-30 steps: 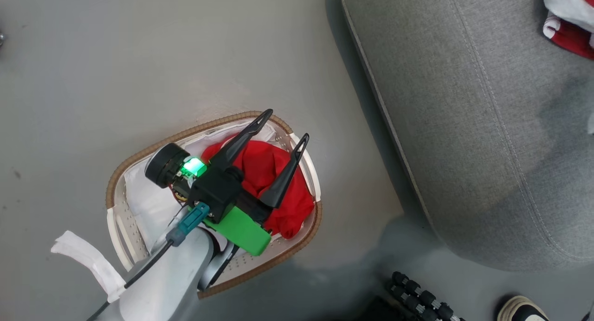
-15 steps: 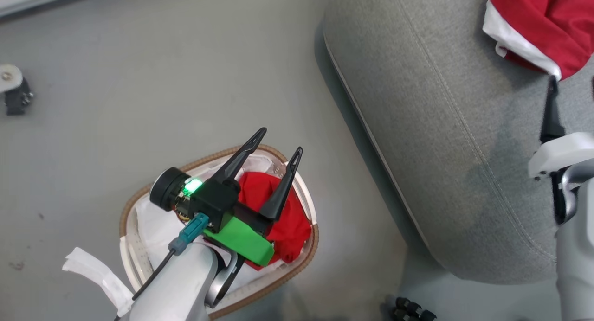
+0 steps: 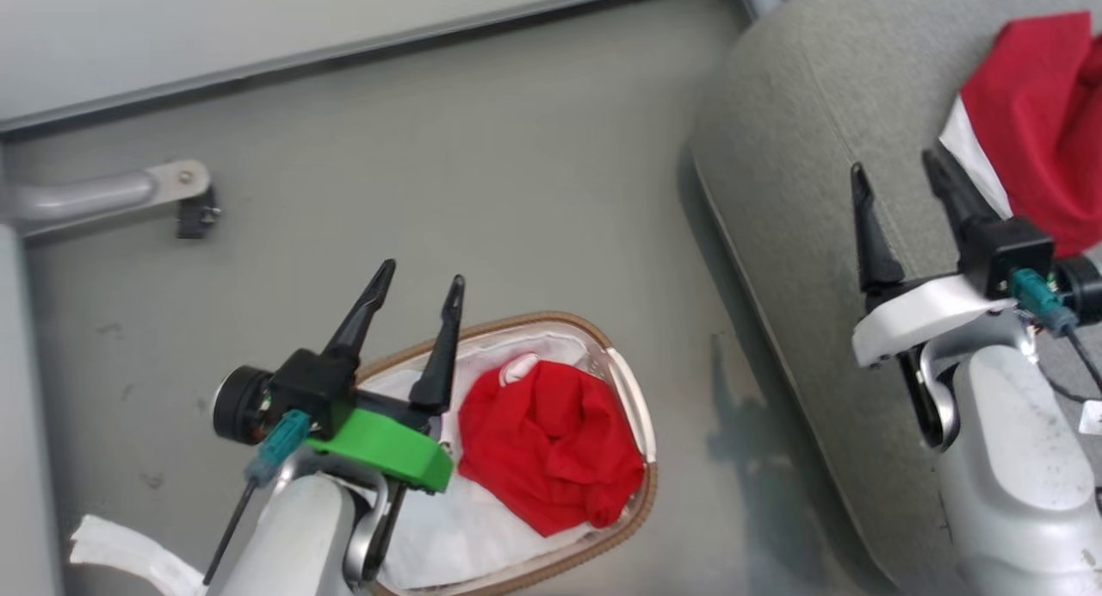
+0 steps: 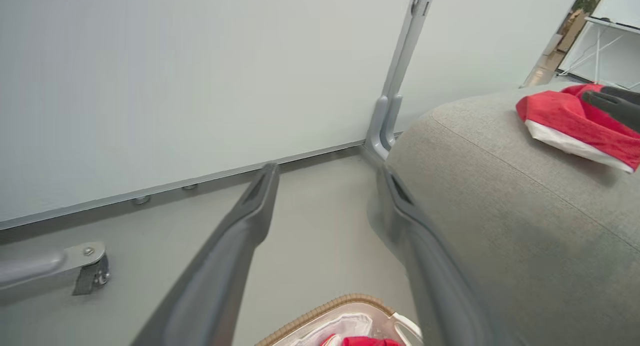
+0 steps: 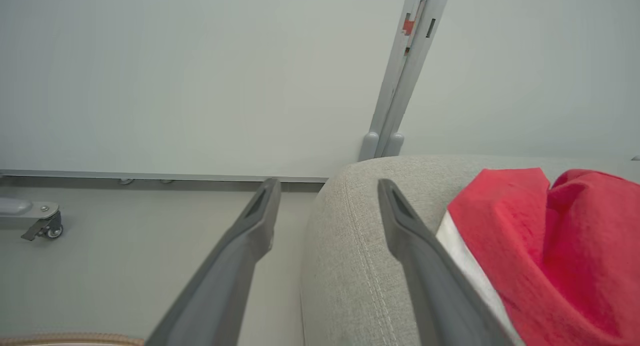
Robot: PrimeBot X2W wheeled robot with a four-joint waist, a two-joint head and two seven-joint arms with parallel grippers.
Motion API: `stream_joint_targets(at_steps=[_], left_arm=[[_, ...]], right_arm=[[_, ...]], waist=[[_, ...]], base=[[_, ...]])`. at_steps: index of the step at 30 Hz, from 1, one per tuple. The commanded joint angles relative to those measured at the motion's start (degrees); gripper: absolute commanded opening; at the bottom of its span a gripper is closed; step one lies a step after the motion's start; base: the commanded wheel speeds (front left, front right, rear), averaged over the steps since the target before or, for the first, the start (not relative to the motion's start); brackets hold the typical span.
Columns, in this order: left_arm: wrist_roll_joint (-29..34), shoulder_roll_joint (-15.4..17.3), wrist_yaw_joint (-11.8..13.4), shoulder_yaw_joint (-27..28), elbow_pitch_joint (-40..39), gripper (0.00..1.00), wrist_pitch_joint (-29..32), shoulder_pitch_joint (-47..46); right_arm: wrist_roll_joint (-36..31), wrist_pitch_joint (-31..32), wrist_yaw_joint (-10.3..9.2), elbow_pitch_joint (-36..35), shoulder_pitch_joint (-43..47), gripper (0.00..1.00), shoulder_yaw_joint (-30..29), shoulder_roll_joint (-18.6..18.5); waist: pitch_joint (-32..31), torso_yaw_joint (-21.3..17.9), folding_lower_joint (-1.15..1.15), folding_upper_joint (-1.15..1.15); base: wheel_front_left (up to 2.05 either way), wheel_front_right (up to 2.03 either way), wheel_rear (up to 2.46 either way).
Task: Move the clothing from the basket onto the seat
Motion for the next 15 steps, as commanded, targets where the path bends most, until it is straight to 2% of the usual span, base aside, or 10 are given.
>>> stream_joint_targets(at_steps=[1, 8, 15], left_arm=[[0.96, -0.13, -0.18, 1.36, 0.55, 1.00, 0.04, 1.26], [3.10, -1.72, -0.11, 10.28, 4.21, 1.00, 0.05, 4.77], [5.08, -2.87, -0.10, 17.69, 6.59, 1.00, 0.04, 8.87]], right_arm=[[0.67, -0.09, -0.07, 0.15, 1.69, 1.00, 0.43, -0.20], [3.63, -0.10, -0.08, 1.00, 5.21, 1.00, 2.66, 0.07], [4.64, -0.10, -0.07, 1.39, 10.10, 1.00, 3.12, 0.24]], waist=[[-4.95, 5.31, 0.00, 0.00], [-9.19, 9.40, 0.00, 0.00], [-13.36, 11.04, 0.00, 0.00]], base=[[0.00, 0.00, 0.00], [0.00, 0.00, 0.00], [0.00, 0.00, 0.00]])
